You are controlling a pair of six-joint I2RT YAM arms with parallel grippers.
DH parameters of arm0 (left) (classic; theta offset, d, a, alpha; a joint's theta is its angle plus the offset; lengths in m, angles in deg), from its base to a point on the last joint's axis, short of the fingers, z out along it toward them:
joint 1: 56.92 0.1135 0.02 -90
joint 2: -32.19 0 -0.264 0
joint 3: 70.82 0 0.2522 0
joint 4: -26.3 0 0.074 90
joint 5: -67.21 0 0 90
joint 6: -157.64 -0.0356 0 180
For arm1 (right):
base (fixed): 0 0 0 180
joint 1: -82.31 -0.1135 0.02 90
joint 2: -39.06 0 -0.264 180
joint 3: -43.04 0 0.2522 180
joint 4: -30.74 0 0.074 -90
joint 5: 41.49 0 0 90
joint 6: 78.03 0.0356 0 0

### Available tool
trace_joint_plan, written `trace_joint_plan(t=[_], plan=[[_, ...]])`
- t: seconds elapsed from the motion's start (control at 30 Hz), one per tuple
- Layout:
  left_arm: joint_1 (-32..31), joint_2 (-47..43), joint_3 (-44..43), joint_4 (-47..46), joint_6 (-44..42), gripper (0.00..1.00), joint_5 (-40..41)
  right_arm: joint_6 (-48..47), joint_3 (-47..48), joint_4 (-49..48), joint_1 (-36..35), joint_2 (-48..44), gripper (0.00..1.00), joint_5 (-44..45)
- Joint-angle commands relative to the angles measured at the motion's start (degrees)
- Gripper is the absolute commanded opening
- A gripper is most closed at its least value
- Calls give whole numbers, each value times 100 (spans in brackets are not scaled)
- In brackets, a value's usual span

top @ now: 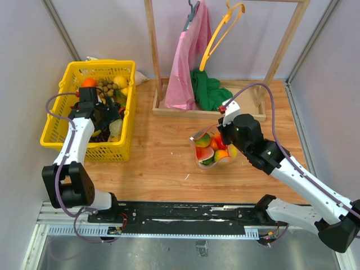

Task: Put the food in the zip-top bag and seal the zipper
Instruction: Pick up the fake vegetable from the bin.

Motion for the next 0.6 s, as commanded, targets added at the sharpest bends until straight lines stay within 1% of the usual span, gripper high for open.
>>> trace_joint_plan(t=[0.0,0.17,0.33,0.43,0.57], plan=[[100,238,124,-442,-90,92,-409,69,-42,-242,78,21,1,-41],[127,605,239,-625,-111,90,-612,78,-40,-263,73,54,1,-73],[153,862,367,-664,-109,83,-954,78,-47,-271,73,70,1,-81],[155,927,388,-649,-125,81,-958,86,-53,-279,73,71,1,-88],[157,953,375,-590,-159,80,-772,95,-55,-283,73,63,1,-99]])
